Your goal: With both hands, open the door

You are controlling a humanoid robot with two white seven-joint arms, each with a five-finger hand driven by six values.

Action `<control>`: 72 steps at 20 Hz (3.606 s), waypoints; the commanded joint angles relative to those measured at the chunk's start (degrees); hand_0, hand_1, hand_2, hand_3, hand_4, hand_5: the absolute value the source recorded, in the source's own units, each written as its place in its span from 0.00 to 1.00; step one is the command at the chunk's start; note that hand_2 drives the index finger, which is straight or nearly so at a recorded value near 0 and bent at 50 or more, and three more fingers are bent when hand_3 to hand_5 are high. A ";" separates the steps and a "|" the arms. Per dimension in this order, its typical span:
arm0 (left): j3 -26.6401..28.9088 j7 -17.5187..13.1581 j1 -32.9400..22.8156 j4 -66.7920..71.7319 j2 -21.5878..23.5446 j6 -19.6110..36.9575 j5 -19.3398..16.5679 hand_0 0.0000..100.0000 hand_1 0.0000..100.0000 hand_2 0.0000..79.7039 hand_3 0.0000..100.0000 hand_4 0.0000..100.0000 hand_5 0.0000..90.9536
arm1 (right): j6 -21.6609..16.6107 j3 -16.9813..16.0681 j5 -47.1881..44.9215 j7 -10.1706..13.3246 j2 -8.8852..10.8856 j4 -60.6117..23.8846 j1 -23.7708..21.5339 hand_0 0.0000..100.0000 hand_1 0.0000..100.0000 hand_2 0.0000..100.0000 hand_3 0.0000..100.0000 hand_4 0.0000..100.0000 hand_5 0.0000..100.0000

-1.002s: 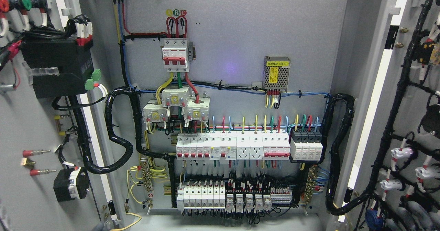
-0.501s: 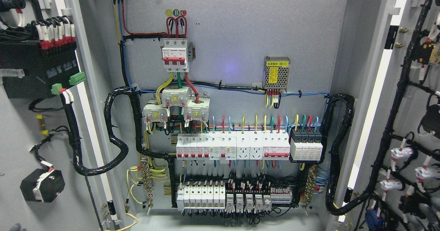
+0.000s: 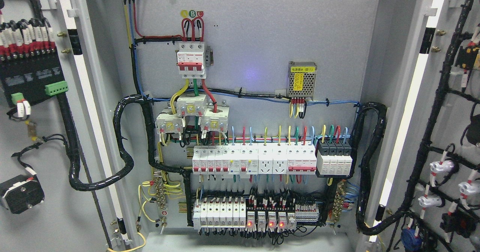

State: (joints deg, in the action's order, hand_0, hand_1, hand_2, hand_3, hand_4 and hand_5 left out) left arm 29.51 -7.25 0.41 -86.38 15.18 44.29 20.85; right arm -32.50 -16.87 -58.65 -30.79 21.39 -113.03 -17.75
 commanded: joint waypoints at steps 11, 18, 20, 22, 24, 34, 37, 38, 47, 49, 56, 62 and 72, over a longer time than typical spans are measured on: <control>8.19 0.13 7.06 24.16 12.07 52.65 0.41 0.00 0.00 0.00 0.00 0.00 0.00 | -0.02 -7.65 -5.59 0.29 -0.12 3.61 -2.46 0.00 0.00 0.00 0.00 0.00 0.00; 4.42 0.13 9.52 23.72 12.24 52.65 0.41 0.00 0.00 0.00 0.00 0.00 0.00 | -0.02 -7.74 -5.59 0.38 -0.82 4.05 -2.46 0.00 0.00 0.00 0.00 0.00 0.00; 2.23 1.88 9.44 22.67 12.33 52.65 0.41 0.00 0.00 0.00 0.00 0.00 0.00 | -0.11 -7.92 -5.59 0.29 -0.91 4.05 -2.46 0.00 0.00 0.00 0.00 0.00 0.00; 0.73 4.86 9.09 19.78 12.85 52.65 0.33 0.00 0.00 0.00 0.00 0.00 0.00 | -0.11 -7.83 -5.59 0.38 -1.00 3.96 -2.46 0.00 0.00 0.00 0.00 0.00 0.00; -0.50 6.02 8.21 16.79 13.21 52.65 0.33 0.00 0.00 0.00 0.00 0.00 0.00 | -0.11 -7.48 -5.68 0.29 -1.00 3.44 -2.55 0.00 0.00 0.00 0.00 0.00 0.00; -9.64 7.78 0.13 2.55 14.26 52.74 0.24 0.00 0.00 0.00 0.00 0.00 0.00 | -0.19 2.79 -5.51 0.11 0.58 0.53 -3.69 0.00 0.00 0.00 0.00 0.00 0.00; -14.90 7.78 -0.50 -0.62 13.91 52.83 0.06 0.00 0.00 0.00 0.00 0.00 0.00 | -0.19 5.70 -5.24 0.03 0.67 0.18 -3.34 0.00 0.00 0.00 0.00 0.00 0.00; -16.75 7.78 -0.50 -1.50 13.65 52.83 -0.02 0.00 0.00 0.00 0.00 0.00 0.00 | -0.19 6.49 -5.24 -0.06 0.93 -0.17 -3.43 0.00 0.00 0.00 0.00 0.00 0.00; -37.93 7.34 -8.49 -2.31 9.45 53.00 -2.92 0.00 0.00 0.00 0.00 0.00 0.00 | -0.11 25.11 1.50 -0.15 2.78 2.19 -3.95 0.00 0.00 0.00 0.00 0.00 0.00; -42.67 7.34 -8.41 3.12 5.41 53.00 -6.68 0.00 0.00 0.00 0.00 0.00 0.00 | -0.11 29.15 6.42 -0.15 2.34 5.00 -4.48 0.00 0.00 0.00 0.00 0.00 0.00; -47.88 7.34 -5.34 43.77 -10.77 52.92 -15.84 0.00 0.00 0.00 0.00 0.00 0.00 | -0.11 39.44 14.61 -0.24 -0.47 18.87 -5.54 0.00 0.00 0.00 0.00 0.00 0.00; -47.09 7.34 3.27 89.30 -20.00 48.63 -15.58 0.00 0.00 0.00 0.00 0.00 0.00 | -0.11 42.97 23.66 -0.24 -9.94 46.88 -4.05 0.00 0.00 0.00 0.00 0.00 0.00; -44.37 7.25 4.16 93.95 -20.98 -23.58 -15.14 0.00 0.00 0.00 0.00 0.00 0.00 | 1.03 39.28 25.43 0.38 -23.32 105.25 3.94 0.00 0.00 0.00 0.00 0.00 0.00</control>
State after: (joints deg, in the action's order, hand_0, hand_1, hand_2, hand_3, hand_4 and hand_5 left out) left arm -13.45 0.12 3.61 -14.79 0.78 33.84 5.88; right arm -32.34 19.91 -34.90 -30.76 9.66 -58.61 -18.37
